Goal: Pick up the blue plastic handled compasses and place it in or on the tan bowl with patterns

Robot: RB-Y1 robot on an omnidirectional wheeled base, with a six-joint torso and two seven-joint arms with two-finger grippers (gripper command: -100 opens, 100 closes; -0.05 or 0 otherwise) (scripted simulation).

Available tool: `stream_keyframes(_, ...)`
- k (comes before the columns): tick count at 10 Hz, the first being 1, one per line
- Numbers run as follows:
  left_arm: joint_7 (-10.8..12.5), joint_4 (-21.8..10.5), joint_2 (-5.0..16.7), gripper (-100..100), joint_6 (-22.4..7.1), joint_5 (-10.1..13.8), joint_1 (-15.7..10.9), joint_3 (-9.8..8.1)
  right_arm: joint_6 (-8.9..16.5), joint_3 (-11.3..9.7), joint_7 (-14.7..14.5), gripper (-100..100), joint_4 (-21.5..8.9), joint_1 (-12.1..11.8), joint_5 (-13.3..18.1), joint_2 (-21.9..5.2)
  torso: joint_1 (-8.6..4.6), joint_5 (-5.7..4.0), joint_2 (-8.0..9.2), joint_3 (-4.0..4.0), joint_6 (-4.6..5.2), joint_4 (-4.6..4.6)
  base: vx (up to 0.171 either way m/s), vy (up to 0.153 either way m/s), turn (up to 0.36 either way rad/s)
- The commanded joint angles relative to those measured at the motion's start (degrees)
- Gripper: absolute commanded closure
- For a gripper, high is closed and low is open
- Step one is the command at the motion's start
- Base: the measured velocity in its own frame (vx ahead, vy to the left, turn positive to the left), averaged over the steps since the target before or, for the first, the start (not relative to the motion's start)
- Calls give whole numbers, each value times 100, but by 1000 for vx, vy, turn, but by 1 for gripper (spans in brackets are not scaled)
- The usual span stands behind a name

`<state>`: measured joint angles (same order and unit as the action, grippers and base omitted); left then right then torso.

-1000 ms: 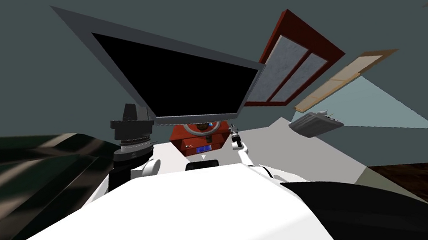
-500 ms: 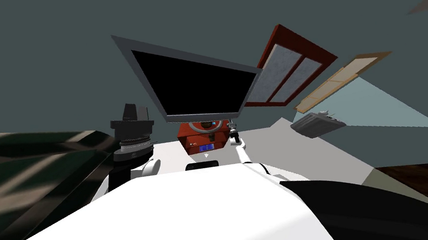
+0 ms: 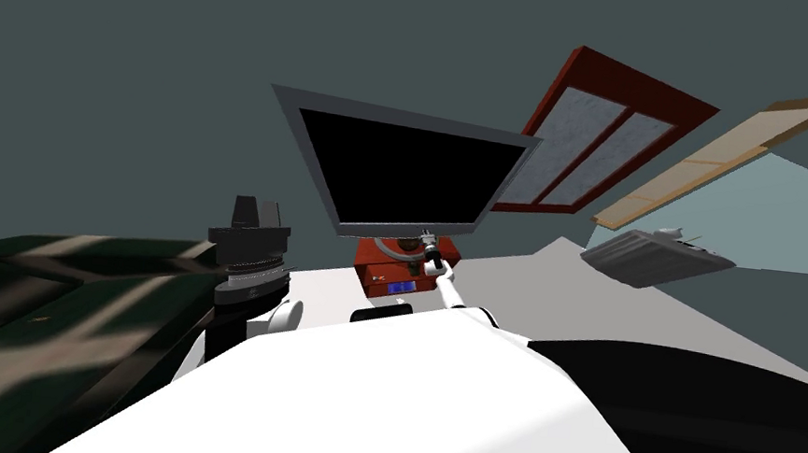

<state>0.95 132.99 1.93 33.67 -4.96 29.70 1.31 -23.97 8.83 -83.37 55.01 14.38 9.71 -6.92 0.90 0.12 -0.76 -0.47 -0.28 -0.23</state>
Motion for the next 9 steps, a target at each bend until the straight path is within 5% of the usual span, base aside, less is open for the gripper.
stream_keyframes(1,0,0,0,0,0,0,0,0,135,7,-73,100,-87,26,151,228,0,0,0,0,0,0,135,147,123)
stream_keyframes(3,0,0,0,0,0,0,0,0,120,16,-89,100,-135,50,156,273,-21,-2,9,5,6,1,94,69,43)
stream_keyframes(4,0,0,1,0,0,0,-1,-1,113,18,-93,-100,-149,33,161,284,-49,-10,8,5,-10,6,0,9,-10)
stream_keyframes(8,0,-1,1,0,-1,0,-1,-1,111,26,-92,-100,-145,30,159,276,-59,-17,-2,-2,-22,2,0,0,-5)
stream_keyframes(9,0,-1,1,0,-1,0,-1,-1,111,26,-92,0,-145,30,159,276,-59,-17,-3,-2,-22,2,0,0,0)
